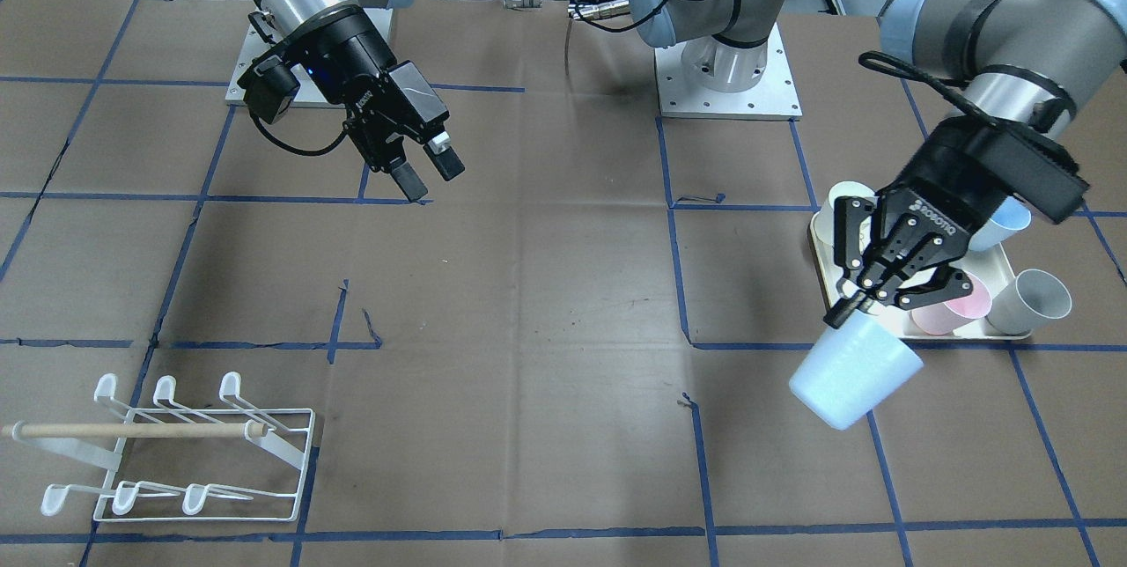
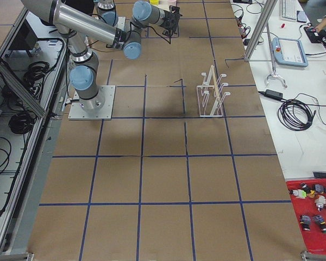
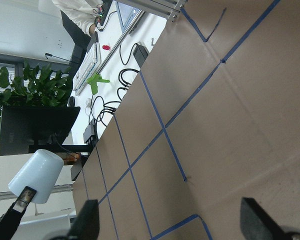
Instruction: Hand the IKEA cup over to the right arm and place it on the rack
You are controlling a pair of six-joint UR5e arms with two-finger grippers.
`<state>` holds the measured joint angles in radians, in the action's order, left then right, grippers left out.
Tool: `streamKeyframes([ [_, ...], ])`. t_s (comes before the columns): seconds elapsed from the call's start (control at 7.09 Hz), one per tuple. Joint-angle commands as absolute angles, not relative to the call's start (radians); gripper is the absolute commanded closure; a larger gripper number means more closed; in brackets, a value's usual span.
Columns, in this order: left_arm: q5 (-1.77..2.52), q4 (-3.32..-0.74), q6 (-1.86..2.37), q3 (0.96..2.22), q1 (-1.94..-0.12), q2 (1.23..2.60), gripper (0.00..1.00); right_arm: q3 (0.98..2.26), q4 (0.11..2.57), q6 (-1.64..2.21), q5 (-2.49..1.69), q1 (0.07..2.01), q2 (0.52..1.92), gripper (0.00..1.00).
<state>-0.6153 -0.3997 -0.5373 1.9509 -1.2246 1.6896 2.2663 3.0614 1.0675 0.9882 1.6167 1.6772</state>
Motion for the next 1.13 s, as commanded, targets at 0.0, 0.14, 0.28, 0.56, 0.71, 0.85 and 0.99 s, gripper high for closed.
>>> streamKeyframes([
  [0.0, -0.5, -0.069, -0.534, 2.014, -1.305, 1.825, 1.0, 2.322, 3.21, 1.272, 0.971, 1.618, 1.677, 0.01],
  [0.14, -0.5, 0.095, -0.534, 2.017, -1.337, 1.912, 1.0, 2.321, 3.226, 1.335, 0.898, 1.621, 1.674, 0.02],
  [0.28, -0.458, 0.256, -0.516, 2.016, -1.37, 2.015, 1.0, 2.319, 3.226, 1.341, 0.888, 1.621, 1.663, 0.02],
  [0.56, -0.442, 0.549, -0.223, 2.017, -1.391, 2.091, 1.0, 2.306, 3.303, 1.341, 0.867, 1.621, 1.587, 0.03],
  [0.71, -0.44, 0.584, -0.136, 2.034, -1.422, 2.077, 0.98, 2.272, 3.394, 1.344, 0.867, 1.621, 1.516, 0.03],
  [0.85, -0.439, 0.589, -0.126, 2.06, -1.46, 2.066, 0.97, 2.249, 3.425, 1.344, 0.876, 1.621, 1.485, 0.01],
  [0.99, -0.44, 0.627, -0.123, 2.122, -1.48, 2.039, 0.96, 2.234, 3.422, 1.344, 0.89, 1.623, 1.473, 0.0],
])
